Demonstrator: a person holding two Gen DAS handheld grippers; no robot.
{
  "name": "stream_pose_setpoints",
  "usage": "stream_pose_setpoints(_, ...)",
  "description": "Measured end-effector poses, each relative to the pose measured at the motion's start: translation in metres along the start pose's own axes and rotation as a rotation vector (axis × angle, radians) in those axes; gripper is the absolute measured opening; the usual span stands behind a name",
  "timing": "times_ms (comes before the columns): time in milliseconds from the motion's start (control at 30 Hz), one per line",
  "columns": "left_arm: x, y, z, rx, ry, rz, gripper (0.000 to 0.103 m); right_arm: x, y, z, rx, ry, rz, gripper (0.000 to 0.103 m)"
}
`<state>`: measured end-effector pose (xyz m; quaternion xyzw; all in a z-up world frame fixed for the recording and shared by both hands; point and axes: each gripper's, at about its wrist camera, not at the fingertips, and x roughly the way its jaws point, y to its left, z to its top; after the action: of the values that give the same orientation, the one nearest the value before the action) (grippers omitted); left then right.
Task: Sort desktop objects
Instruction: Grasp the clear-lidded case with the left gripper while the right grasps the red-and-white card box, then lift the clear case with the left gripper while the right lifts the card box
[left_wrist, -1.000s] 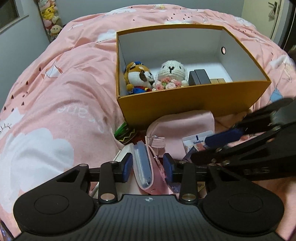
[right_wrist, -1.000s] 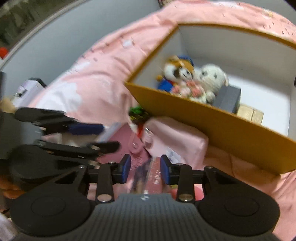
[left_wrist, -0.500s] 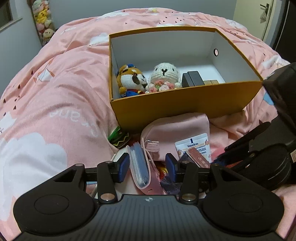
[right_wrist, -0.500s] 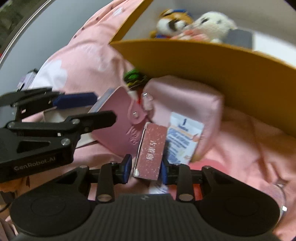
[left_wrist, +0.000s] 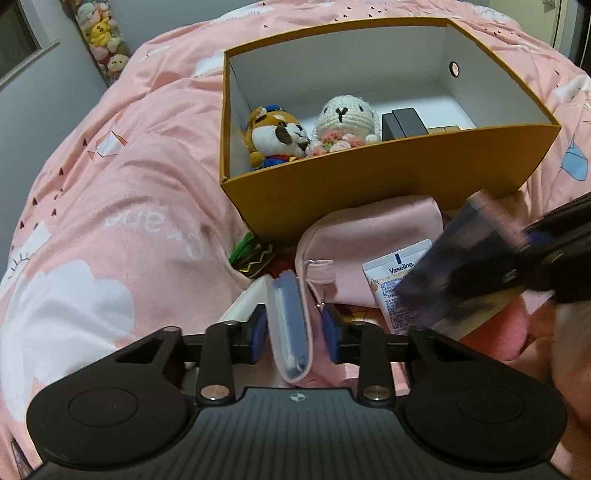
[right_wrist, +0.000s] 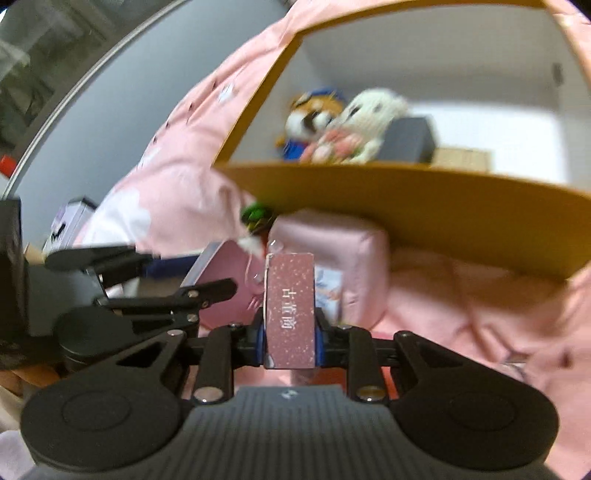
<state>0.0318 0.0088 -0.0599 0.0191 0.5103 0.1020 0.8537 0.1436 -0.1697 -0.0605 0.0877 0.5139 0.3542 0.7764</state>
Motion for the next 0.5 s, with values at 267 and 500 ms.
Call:
stream_pose_setpoints(267,-0.033,-0.010,0.001,0.057,-0.051,-0.064,0.019,-0.046,-0.018,-0.010,0.046,-0.052,-0.055,0.025)
stream_pose_setpoints(500,-0.052,-0.019,0.007,0.168,-0.035,-0.141,0.018,-0.054,-0.036,-0.011,0.020,-0.023,-0.170,0.026)
